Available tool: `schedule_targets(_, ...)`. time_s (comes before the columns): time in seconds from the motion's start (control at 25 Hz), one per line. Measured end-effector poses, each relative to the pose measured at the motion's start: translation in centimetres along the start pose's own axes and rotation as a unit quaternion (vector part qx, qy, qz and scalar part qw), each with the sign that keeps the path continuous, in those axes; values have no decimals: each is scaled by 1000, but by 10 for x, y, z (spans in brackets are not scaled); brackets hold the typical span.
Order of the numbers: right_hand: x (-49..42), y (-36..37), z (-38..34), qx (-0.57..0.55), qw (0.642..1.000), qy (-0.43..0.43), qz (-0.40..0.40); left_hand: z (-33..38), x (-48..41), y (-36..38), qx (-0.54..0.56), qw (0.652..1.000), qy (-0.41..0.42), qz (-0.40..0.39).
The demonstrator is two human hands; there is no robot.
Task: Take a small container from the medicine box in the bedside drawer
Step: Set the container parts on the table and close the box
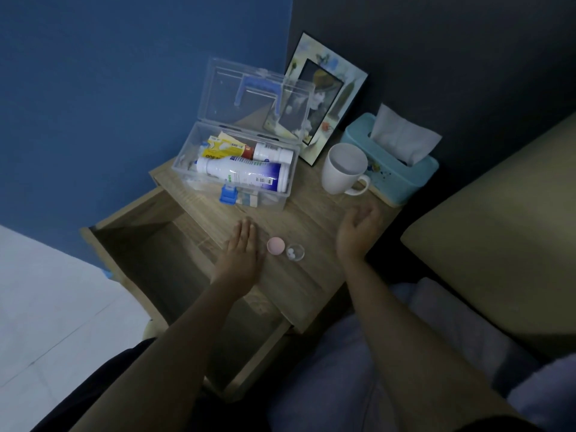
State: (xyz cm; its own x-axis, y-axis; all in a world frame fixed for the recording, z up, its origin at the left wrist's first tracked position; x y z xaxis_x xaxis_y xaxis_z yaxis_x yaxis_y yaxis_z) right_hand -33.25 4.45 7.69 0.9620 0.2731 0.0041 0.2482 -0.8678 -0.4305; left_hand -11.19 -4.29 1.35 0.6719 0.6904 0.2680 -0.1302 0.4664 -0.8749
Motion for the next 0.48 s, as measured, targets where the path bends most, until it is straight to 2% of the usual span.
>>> schedule_targets(0.08, -31, -3, -5, -15, 998, 29, 57, 2, 1, 3, -34, 999, -2, 4)
schedule_targets(0.16, -52, 0, -4, -30, 996, 53, 72, 2, 2, 5, -61, 998, -1, 10)
schedule_targets(0.48, -77, 40, 6, -164, 978, 131, 17, 2, 0, 3, -75, 997, -9, 3)
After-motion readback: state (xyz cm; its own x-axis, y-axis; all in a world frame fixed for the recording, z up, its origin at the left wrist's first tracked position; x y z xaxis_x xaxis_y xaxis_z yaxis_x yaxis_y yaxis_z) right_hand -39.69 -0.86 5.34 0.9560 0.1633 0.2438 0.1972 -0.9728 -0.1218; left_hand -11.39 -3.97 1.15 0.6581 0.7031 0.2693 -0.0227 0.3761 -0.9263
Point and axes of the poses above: each hand's wrist, its own x-axis away from the middle knuckle, its own y-axis out of the palm, z = x × y, the point moved 7 cm from there along -x, towards the middle knuckle, and after that the axes turned 4 degrees about y, right-handed, at the moved point
